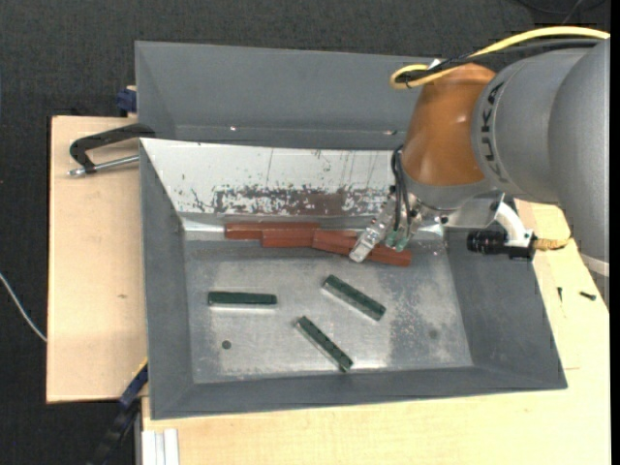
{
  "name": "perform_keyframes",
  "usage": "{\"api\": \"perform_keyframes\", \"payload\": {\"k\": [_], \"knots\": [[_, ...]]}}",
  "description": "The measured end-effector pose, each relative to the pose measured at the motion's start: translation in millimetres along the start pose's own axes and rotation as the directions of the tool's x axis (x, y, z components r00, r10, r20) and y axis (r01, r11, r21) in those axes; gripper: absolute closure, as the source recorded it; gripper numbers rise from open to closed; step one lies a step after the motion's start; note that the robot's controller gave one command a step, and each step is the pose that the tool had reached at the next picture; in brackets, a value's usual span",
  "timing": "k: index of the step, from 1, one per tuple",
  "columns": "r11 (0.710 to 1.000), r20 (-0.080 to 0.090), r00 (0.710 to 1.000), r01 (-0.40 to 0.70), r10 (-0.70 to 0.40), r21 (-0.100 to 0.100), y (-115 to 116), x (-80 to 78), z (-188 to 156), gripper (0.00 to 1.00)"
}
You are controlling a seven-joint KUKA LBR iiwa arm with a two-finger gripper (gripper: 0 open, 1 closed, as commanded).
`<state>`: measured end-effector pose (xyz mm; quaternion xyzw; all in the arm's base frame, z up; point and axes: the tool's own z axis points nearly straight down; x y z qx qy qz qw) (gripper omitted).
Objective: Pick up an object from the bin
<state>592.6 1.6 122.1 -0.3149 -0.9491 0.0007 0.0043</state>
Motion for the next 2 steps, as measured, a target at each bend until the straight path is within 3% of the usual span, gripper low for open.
{"api": "perform_keyframes", "payload": {"k": [1,2], "knots": [[1.0,0.014,1.0,-0.006,0.006,-0.01,2,-3.5,-53,1.0],[1.0,0.011,1.0,0.016,-0.016,-0.007,7,-2.3,-40,1.0]]}}
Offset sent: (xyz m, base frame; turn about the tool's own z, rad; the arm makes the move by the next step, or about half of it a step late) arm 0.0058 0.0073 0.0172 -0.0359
